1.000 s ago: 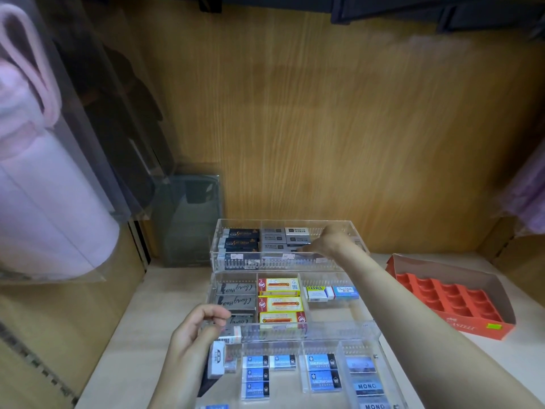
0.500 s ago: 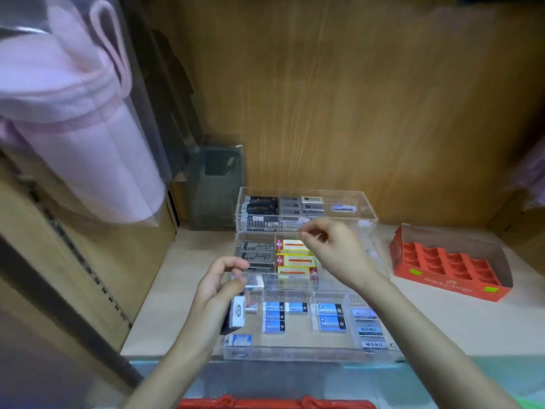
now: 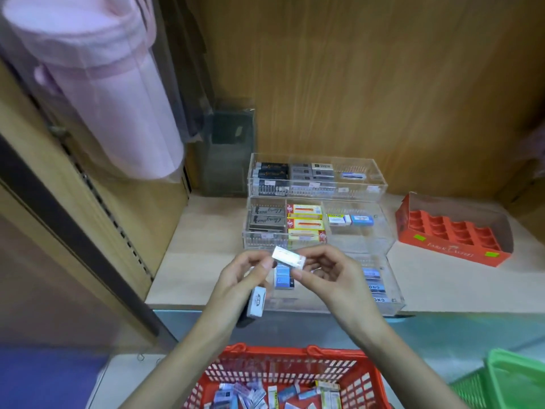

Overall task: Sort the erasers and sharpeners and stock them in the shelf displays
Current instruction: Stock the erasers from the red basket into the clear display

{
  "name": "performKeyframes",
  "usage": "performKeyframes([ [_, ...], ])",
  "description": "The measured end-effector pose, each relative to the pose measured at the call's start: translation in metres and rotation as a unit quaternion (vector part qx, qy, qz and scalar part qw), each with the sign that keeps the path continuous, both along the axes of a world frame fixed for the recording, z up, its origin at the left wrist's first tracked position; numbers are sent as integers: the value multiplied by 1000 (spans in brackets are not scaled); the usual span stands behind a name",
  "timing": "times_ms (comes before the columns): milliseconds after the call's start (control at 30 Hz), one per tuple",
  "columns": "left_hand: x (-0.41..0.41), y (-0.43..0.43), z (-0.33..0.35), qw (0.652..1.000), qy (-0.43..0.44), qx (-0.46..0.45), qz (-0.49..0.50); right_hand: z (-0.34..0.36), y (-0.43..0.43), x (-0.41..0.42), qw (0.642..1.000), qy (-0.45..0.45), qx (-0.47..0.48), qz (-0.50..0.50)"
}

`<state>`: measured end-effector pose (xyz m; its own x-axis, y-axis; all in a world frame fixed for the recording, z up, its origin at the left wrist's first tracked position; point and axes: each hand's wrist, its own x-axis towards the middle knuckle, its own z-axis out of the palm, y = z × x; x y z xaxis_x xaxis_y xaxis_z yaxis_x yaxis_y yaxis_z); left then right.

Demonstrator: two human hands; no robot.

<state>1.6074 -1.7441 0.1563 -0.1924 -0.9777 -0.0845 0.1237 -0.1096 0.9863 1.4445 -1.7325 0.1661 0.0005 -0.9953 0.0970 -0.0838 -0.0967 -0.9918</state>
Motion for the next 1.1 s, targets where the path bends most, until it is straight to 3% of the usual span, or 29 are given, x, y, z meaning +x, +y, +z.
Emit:
performKeyframes([
  [167, -6, 7, -1, 999, -33, -5, -3, -9, 5, 8, 997, 70, 13, -4],
  [300, 0, 4, -1, 999, -23, 33, 9, -9, 7, 6, 991, 125, 2, 53],
  [400, 8, 4, 1, 995, -52, 53, -61, -7, 2, -7, 985, 153, -25, 77],
  [533, 17, 5, -5, 985, -113, 44, -125, -15, -1, -18, 943, 253, -48, 209],
  [733, 22, 6, -12, 967, -191, 52, -162, -30, -3, -11, 932, 286, -71, 209],
  [833, 28, 3, -12, 973, -195, 58, -111, -35, -6, -6, 944, 273, -68, 172],
  [933, 45, -14, -16, 976, -157, 144, 47, -50, -21, 7, 954, 286, -77, 47],
  [1000, 57, -29, -18, 963, -138, 199, 115, -62, -34, 19, 939, 333, -85, -1],
  [1100, 66, -35, -20, 951, -133, 253, 114, -81, -52, 40, 905, 415, -91, -16],
])
